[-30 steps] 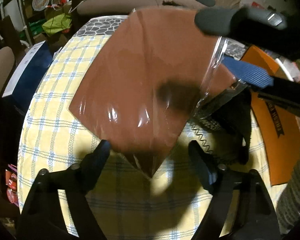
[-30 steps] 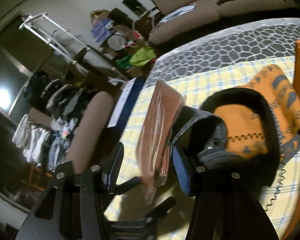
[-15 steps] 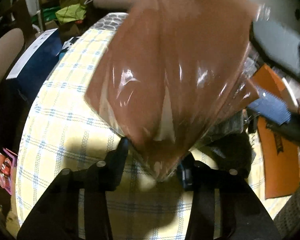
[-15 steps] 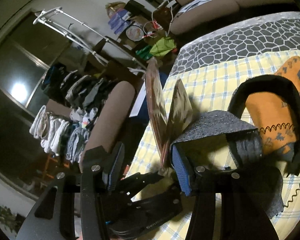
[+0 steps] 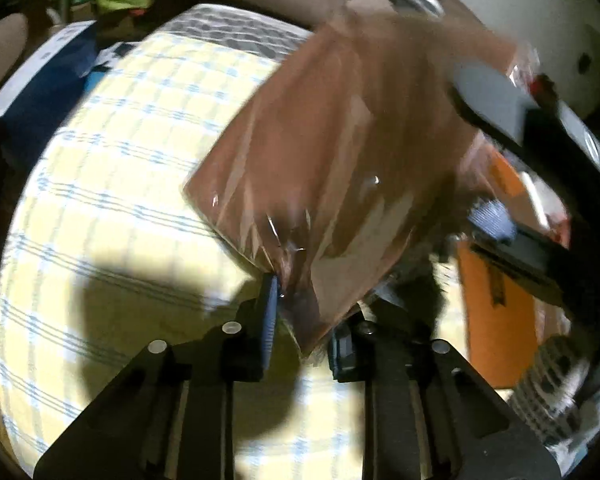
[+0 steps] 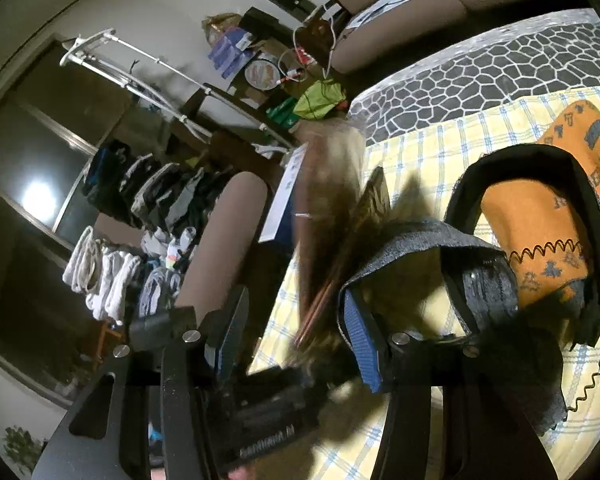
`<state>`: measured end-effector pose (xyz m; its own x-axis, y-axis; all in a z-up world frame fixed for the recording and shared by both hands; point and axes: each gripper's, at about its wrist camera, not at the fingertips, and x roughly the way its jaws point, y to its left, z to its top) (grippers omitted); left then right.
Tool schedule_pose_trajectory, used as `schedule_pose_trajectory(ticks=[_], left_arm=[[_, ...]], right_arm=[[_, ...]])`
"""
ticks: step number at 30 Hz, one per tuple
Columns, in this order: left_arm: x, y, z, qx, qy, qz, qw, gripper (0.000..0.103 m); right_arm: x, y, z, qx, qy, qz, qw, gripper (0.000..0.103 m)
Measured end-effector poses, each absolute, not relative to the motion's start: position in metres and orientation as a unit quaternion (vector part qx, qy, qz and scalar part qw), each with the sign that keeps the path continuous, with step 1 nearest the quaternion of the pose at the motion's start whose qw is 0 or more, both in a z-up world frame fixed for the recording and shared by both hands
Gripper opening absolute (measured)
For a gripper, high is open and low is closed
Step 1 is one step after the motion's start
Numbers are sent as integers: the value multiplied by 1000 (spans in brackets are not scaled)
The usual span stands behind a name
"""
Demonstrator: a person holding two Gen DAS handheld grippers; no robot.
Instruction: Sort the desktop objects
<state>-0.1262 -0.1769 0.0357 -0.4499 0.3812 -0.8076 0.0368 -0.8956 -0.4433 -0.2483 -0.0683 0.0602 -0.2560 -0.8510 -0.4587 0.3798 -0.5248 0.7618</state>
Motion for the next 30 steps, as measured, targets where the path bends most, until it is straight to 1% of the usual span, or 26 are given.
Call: schedule_pose_trajectory(ticks=[2,6,10,12,14,16,21,24,25,26,28,30], left_arm=[[-121,-169,43,-510,-217,821,136,17],[-111,-156,61,-489,-228,822,181,16],[-105,-166,59,-484,-274,811,182,17],[-102,-185,55,-481,-302,806,166,24],[-104,-199,49,-480,-324,801,149,40],[-107,-217,36,-484,-346,794,123,46],[-108,-242,4,-507,-407,754,97,46],[-109,-244,-10,-508,-408,752,98,46],[-105,-242,-9,-507,-404,755,95,43],[-101,-242,-8,-507,-404,756,92,30],[-98,-245,-10,-511,-410,751,86,14],[-98,-248,-12,-509,-424,745,82,10]], right_arm=[[-247,-64,66,445,-271,-745,415,52],[-242,-53,78,433,-291,-736,431,52],[-239,-46,73,449,-327,-707,438,56],[-241,-43,63,467,-330,-697,432,56],[-243,-42,51,491,-318,-702,406,56],[-246,-38,42,503,-319,-702,390,56],[-251,-22,44,507,-282,-746,328,56],[-254,-14,46,508,-240,-778,281,57],[-254,-10,45,508,-229,-785,271,57],[-254,-9,45,508,-224,-787,268,57],[-253,-9,46,508,-217,-790,266,57],[-249,-13,47,507,-206,-792,269,57]])
